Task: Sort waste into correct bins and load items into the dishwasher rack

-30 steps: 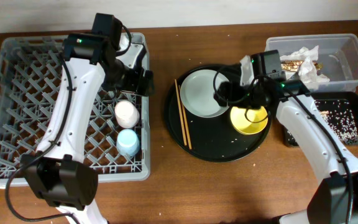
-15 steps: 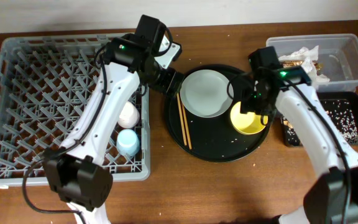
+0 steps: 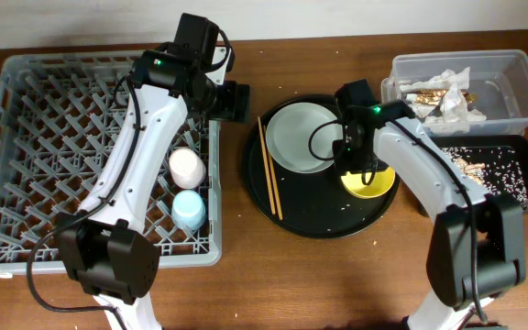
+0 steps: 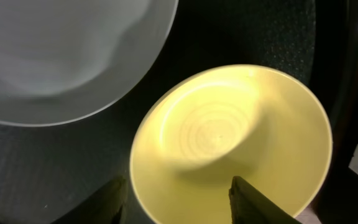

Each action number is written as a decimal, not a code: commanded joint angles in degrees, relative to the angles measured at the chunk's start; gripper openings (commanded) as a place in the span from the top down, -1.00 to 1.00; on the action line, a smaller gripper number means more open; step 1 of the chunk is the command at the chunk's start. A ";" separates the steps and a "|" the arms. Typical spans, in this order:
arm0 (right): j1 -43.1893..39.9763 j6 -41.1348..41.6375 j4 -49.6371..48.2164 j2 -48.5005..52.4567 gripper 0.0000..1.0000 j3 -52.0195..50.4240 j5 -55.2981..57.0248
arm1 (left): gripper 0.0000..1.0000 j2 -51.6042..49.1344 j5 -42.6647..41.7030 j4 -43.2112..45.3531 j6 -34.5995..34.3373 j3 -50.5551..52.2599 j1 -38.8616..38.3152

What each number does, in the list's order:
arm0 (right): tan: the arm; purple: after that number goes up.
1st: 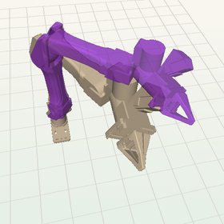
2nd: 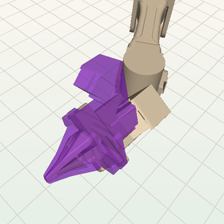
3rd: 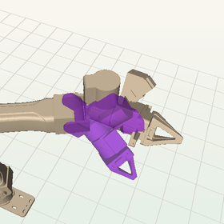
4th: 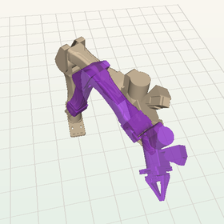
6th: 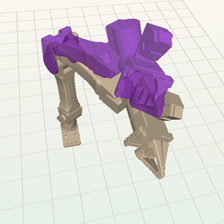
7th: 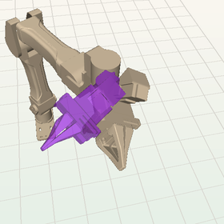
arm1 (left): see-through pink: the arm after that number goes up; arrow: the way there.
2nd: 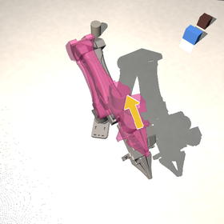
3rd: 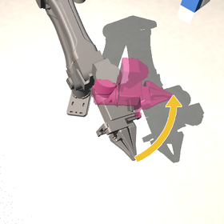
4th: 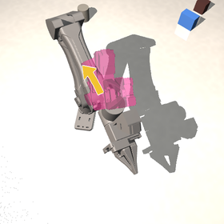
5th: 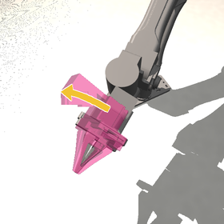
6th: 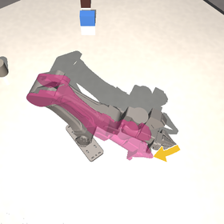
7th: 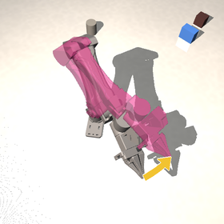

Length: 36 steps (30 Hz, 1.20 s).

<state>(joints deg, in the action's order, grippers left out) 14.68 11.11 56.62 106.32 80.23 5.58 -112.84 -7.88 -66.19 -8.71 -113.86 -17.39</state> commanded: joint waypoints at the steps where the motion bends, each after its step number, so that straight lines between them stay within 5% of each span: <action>1: 0.31 -0.15 -1.03 2.38 0.11 -0.63 1.97 | -0.79 -0.09 0.24 -0.09 -0.70 -0.70 -0.07; 5: 0.31 -0.15 -1.86 3.04 0.40 -0.63 3.08 | -0.78 -0.09 0.24 -0.31 -0.70 -0.70 -0.07; 21: 6.38 -5.40 -4.59 3.06 0.40 -4.96 -6.29 | -0.78 -0.09 0.24 -0.46 -0.70 -0.70 -0.07; 28: 9.53 -8.33 -0.50 -0.20 0.40 0.76 -12.90 | -0.78 -0.09 0.22 -0.48 -0.70 -0.70 -0.07; 30: 6.27 -5.62 4.02 -3.26 -0.06 4.96 -12.61 | -0.79 -0.09 0.13 -1.16 -0.70 -0.70 -0.07; 36: -14.95 1.40 8.41 -5.51 -0.58 10.73 -17.35 | -0.78 -1.18 -5.64 -6.78 -0.70 -0.13 -5.07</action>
<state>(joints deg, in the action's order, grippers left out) 5.23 10.70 64.34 101.47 90.56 -8.10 -112.86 -10.22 -72.42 -8.88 -113.86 -18.57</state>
